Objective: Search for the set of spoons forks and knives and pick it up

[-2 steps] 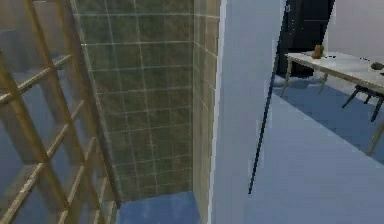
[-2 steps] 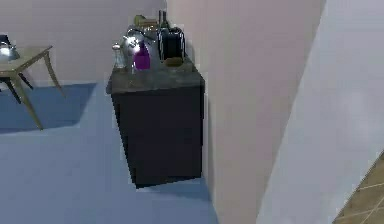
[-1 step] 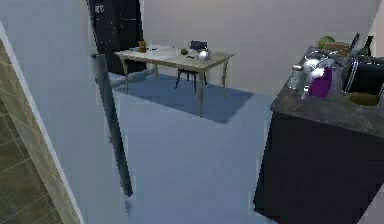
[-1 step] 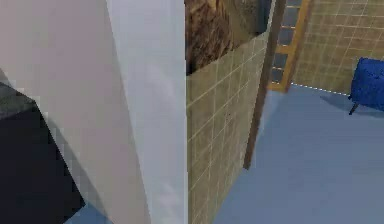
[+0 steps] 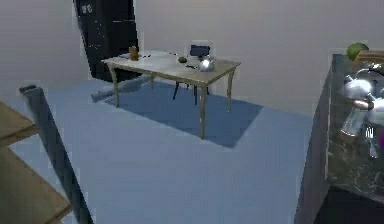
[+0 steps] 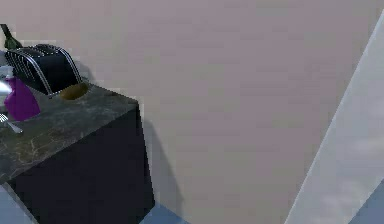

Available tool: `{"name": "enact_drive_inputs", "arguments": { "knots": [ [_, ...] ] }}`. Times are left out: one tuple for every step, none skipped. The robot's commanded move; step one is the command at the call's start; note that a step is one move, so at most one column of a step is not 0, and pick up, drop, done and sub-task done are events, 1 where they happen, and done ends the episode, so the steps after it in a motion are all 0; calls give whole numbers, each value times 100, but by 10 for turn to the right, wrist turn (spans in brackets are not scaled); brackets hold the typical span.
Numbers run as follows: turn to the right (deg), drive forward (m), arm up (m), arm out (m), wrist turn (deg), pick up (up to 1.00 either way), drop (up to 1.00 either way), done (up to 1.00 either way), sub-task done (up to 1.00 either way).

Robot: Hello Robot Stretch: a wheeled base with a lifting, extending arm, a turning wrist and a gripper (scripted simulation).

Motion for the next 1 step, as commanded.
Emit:
{"name": "enact_drive_inputs", "arguments": {
  "knots": [
    [-30, 0, 0, 0, 0, 0, 0, 0, 0]
  ]
}}
